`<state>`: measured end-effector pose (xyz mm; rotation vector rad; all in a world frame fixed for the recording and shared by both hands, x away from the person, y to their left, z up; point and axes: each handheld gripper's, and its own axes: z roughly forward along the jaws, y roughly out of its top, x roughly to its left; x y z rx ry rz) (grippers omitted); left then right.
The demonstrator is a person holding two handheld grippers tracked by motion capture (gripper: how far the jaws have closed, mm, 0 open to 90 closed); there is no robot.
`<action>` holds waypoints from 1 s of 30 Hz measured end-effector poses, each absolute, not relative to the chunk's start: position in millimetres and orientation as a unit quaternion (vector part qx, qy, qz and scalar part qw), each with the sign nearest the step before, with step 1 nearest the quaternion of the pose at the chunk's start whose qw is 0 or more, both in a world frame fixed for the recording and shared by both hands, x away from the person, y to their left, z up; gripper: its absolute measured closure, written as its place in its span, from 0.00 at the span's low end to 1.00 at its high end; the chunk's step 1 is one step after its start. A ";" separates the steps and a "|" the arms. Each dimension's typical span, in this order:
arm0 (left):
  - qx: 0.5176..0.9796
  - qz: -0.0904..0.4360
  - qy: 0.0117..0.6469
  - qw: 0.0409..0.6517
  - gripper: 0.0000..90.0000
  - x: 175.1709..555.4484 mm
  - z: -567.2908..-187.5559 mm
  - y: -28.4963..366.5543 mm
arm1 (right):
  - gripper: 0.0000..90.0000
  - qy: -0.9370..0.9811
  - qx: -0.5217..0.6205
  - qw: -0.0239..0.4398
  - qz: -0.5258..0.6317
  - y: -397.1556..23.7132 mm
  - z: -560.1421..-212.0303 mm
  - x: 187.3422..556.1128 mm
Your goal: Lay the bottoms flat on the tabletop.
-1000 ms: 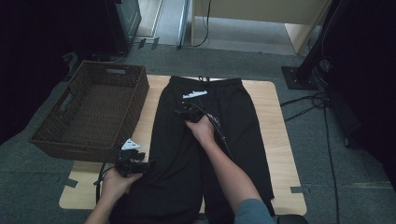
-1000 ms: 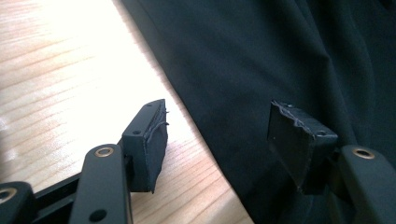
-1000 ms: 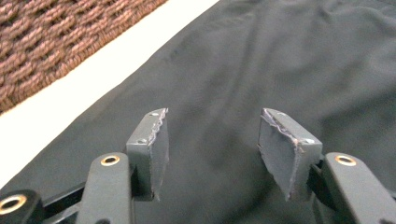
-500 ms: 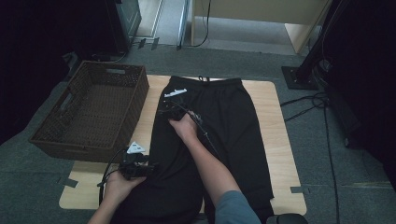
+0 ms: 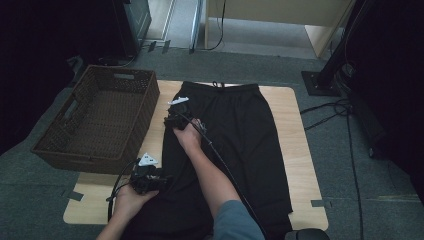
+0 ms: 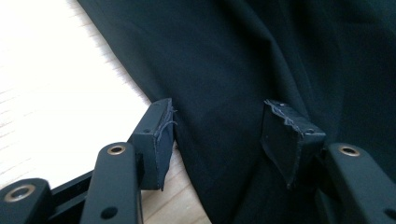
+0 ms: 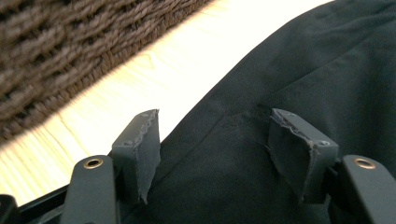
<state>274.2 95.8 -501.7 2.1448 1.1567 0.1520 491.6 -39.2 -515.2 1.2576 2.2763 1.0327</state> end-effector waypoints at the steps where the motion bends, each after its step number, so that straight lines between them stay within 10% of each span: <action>1: 0.825 0.058 0.445 0.343 0.49 274.2 -501.7 95.7 | 0.39 0.806 0.433 0.184 0.359 -37.7 -516.4 490.5; 30: 0.828 0.023 0.434 0.353 0.97 275.4 -505.6 94.6 | 0.95 0.789 0.444 0.197 0.376 -34.4 -518.1 478.9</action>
